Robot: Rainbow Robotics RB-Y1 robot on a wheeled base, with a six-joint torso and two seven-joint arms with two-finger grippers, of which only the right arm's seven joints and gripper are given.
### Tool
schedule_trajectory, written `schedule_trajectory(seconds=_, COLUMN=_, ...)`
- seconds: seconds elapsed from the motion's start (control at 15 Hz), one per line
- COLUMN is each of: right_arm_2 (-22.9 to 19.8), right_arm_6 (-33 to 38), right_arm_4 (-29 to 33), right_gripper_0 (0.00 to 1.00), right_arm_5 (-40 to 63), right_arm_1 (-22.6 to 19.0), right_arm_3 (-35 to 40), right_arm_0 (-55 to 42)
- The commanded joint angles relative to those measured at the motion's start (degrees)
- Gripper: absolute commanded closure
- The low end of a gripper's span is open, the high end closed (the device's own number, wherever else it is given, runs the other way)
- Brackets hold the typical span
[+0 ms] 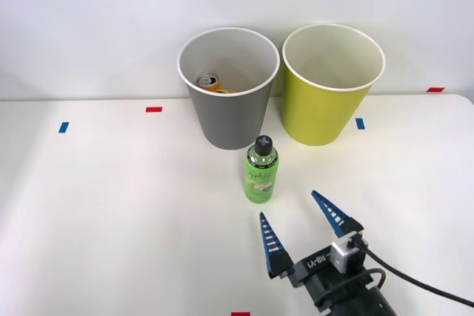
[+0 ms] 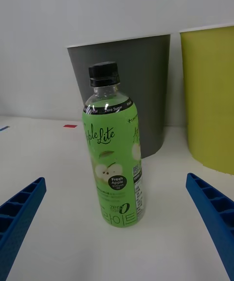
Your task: Put cans in the gray bin, plastic bottles in the light green bin
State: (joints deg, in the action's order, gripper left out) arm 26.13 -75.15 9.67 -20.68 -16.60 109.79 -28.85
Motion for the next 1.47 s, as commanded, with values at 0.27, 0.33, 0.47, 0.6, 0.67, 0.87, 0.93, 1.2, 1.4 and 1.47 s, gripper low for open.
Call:
schedule_trajectory(seconds=0.27, right_arm_2=1.12, right_arm_6=-0.44, right_arm_4=0.00, right_gripper_0=0.00, right_arm_5=8.90, right_arm_1=1.84, right_arm_3=-0.01, right_arm_0=7.14)
schedule_trajectory(seconds=0.33, right_arm_2=1.12, right_arm_6=-0.53, right_arm_4=0.00, right_gripper_0=0.00, right_arm_5=9.60, right_arm_1=1.84, right_arm_3=-0.01, right_arm_0=8.11)
schedule_trajectory(seconds=0.47, right_arm_2=1.20, right_arm_6=-0.18, right_arm_4=-0.09, right_gripper_0=0.00, right_arm_5=10.48, right_arm_1=1.93, right_arm_3=-0.27, right_arm_0=9.25)
schedule_trajectory(seconds=0.6, right_arm_2=0.68, right_arm_6=-0.44, right_arm_4=-0.09, right_gripper_0=0.00, right_arm_5=10.22, right_arm_1=2.89, right_arm_3=-3.00, right_arm_0=11.45)
schedule_trajectory(seconds=0.67, right_arm_2=0.50, right_arm_6=-0.44, right_arm_4=-0.09, right_gripper_0=0.00, right_arm_5=10.13, right_arm_1=3.33, right_arm_3=-3.70, right_arm_0=12.24)
schedule_trajectory(seconds=0.87, right_arm_2=0.33, right_arm_6=-0.44, right_arm_4=0.00, right_gripper_0=0.00, right_arm_5=10.22, right_arm_1=4.56, right_arm_3=-6.43, right_arm_0=15.14)
schedule_trajectory(seconds=0.93, right_arm_2=0.33, right_arm_6=-0.53, right_arm_4=0.00, right_gripper_0=0.00, right_arm_5=10.13, right_arm_1=5.00, right_arm_3=-7.39, right_arm_0=15.93)
schedule_trajectory(seconds=1.2, right_arm_2=-0.11, right_arm_6=-0.62, right_arm_4=0.17, right_gripper_0=0.00, right_arm_5=10.13, right_arm_1=7.11, right_arm_3=-11.26, right_arm_0=19.53)
schedule_trajectory(seconds=1.4, right_arm_2=-0.38, right_arm_6=-0.88, right_arm_4=0.44, right_gripper_0=0.00, right_arm_5=10.22, right_arm_1=7.99, right_arm_3=-11.61, right_arm_0=20.59)
schedule_trajectory(seconds=1.47, right_arm_2=-0.64, right_arm_6=-1.23, right_arm_4=0.79, right_gripper_0=0.00, right_arm_5=10.22, right_arm_1=7.99, right_arm_3=-11.61, right_arm_0=20.94)
